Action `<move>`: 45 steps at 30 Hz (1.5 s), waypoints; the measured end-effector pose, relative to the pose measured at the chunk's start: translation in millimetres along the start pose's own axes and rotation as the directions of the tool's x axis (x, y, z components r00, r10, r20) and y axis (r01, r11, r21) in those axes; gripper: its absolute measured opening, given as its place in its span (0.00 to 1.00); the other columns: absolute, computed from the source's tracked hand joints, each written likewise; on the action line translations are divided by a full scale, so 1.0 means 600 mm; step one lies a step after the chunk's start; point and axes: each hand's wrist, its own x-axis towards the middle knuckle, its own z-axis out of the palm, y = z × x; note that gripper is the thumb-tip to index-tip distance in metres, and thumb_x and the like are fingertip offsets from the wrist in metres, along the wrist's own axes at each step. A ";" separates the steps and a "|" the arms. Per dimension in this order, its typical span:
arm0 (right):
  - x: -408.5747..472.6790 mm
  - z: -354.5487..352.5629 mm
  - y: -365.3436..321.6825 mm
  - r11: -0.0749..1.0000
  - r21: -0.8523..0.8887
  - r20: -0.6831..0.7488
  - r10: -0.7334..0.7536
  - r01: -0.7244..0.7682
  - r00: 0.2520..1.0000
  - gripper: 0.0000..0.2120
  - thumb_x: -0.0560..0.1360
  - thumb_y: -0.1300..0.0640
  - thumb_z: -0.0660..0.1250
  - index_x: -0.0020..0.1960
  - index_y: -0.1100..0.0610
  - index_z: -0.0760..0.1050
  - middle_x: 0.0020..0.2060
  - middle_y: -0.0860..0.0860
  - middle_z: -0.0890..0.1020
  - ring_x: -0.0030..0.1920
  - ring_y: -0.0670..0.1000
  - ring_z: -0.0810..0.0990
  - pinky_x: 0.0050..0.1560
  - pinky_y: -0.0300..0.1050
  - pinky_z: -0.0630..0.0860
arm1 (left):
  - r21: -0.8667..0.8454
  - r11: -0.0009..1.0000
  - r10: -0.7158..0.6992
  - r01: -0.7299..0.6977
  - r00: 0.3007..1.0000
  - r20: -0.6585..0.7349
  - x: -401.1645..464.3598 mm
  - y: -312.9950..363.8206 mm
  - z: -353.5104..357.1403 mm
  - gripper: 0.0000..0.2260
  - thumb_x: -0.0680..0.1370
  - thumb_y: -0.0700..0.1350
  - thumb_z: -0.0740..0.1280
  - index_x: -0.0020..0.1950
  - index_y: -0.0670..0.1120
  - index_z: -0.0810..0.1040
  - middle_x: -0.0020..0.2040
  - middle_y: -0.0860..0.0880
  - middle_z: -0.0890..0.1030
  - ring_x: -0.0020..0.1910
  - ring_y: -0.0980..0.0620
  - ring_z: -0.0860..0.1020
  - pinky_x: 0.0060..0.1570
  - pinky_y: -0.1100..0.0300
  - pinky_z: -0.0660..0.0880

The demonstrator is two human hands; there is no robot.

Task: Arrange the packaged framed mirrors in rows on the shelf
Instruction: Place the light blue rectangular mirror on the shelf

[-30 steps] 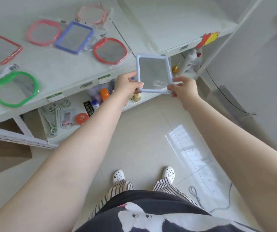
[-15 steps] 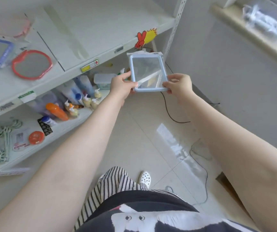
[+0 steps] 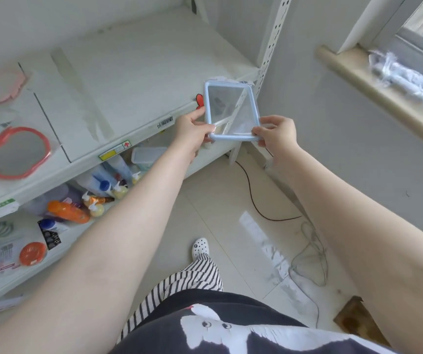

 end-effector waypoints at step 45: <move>0.711 0.293 -0.230 0.926 -0.207 0.546 -0.158 0.315 0.823 0.21 0.69 0.55 0.75 0.61 0.58 0.77 0.44 0.52 0.78 0.39 0.50 0.78 0.34 0.37 0.69 | 0.217 0.976 0.082 0.008 0.912 -0.402 0.641 0.083 0.011 0.11 0.66 0.36 0.77 0.46 0.42 0.80 0.44 0.46 0.78 0.42 0.51 0.75 0.40 0.60 0.70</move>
